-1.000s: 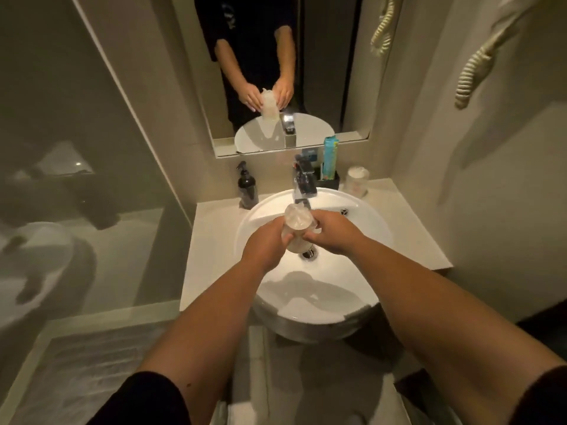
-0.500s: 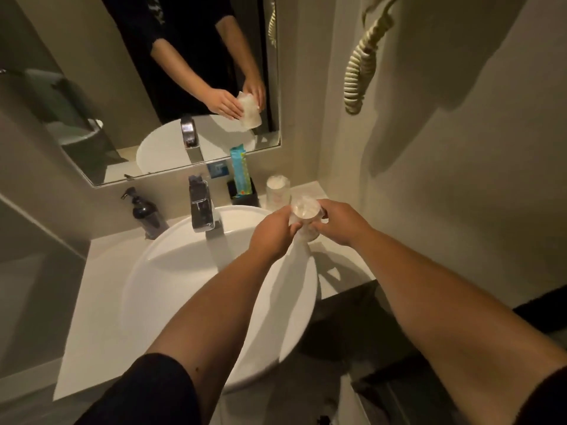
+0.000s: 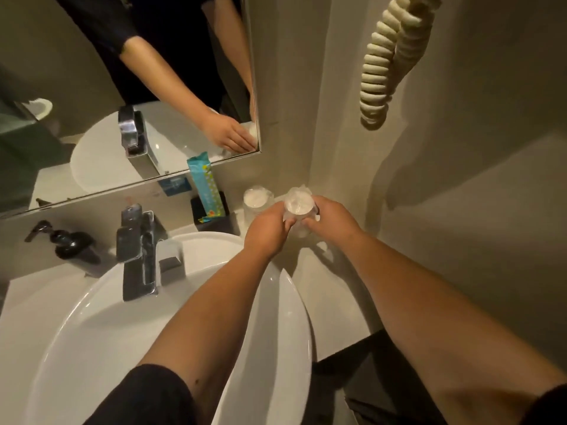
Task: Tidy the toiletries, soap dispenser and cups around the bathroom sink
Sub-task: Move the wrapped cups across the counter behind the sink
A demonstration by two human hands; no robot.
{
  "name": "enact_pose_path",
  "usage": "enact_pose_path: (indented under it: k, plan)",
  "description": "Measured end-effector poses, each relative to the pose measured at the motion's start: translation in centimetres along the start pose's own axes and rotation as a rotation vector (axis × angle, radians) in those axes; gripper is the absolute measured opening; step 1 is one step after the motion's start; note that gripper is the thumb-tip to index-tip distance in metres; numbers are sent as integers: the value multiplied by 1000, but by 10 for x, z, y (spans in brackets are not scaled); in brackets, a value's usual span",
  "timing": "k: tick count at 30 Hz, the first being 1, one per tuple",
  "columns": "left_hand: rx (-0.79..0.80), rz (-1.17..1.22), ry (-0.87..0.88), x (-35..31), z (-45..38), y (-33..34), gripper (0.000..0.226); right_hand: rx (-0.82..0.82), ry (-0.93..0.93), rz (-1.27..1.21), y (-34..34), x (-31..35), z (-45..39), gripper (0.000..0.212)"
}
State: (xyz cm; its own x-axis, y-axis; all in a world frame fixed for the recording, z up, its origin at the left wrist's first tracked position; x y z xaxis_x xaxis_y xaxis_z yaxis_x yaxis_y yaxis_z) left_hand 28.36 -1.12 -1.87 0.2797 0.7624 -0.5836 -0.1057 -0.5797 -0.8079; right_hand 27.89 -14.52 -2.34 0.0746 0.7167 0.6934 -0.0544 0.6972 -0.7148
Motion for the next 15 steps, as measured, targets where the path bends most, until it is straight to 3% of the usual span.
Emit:
enact_pose_path:
  k: [15]
  plan:
    - [19,7,-138,39,-71,51,28,-81,52,10,33,-44,-70,53]
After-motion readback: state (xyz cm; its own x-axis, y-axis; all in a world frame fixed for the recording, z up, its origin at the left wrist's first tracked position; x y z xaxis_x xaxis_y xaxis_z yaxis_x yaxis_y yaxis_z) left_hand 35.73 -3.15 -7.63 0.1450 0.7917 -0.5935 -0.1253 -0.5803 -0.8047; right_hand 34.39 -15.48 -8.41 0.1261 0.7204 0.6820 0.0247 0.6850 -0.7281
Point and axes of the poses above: each hand's wrist, its own z-axis away from the middle knuckle, its own y-axis out of the palm, x = y × z, the point moved 10 cm from there along -z, towards the middle knuckle, and after that the axes turned 2 degrees about -z, right-handed, at the moved point
